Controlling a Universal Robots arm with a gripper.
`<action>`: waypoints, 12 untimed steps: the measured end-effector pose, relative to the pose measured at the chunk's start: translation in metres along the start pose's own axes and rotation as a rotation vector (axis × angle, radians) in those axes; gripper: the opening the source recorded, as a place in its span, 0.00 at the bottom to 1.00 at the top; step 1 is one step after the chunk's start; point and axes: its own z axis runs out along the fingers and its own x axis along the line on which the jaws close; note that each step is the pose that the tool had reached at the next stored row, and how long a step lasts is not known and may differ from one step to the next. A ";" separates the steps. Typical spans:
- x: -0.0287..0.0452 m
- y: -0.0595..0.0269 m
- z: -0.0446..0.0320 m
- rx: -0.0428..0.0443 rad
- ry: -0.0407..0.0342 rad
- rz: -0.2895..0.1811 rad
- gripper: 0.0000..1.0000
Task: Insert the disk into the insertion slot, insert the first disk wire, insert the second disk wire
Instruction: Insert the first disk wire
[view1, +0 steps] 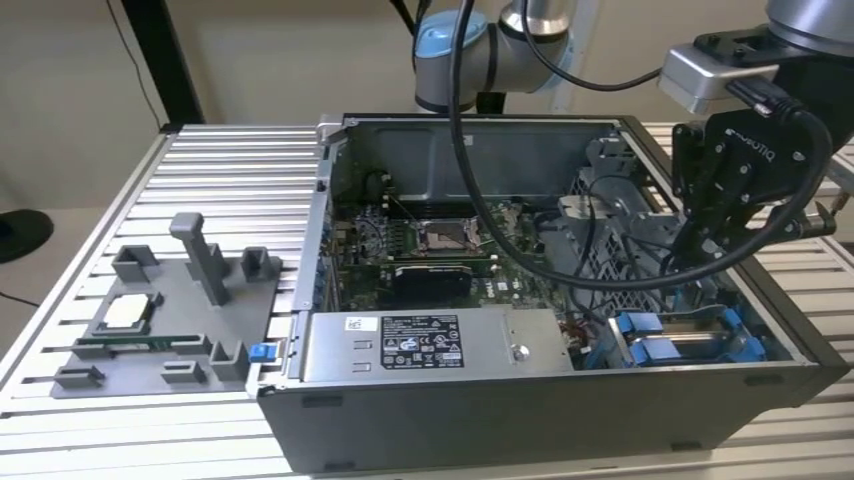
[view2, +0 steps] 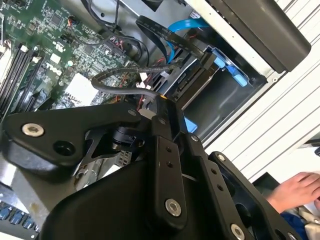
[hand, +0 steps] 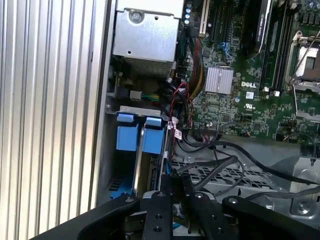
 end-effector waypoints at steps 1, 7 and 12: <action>0.0003 -0.0005 0.0003 0.0000 -0.0002 0.000 0.00; 0.0020 -0.0053 0.0012 0.0000 0.0006 0.002 0.00; 0.0033 -0.0083 0.0028 -0.0017 0.0174 0.003 0.00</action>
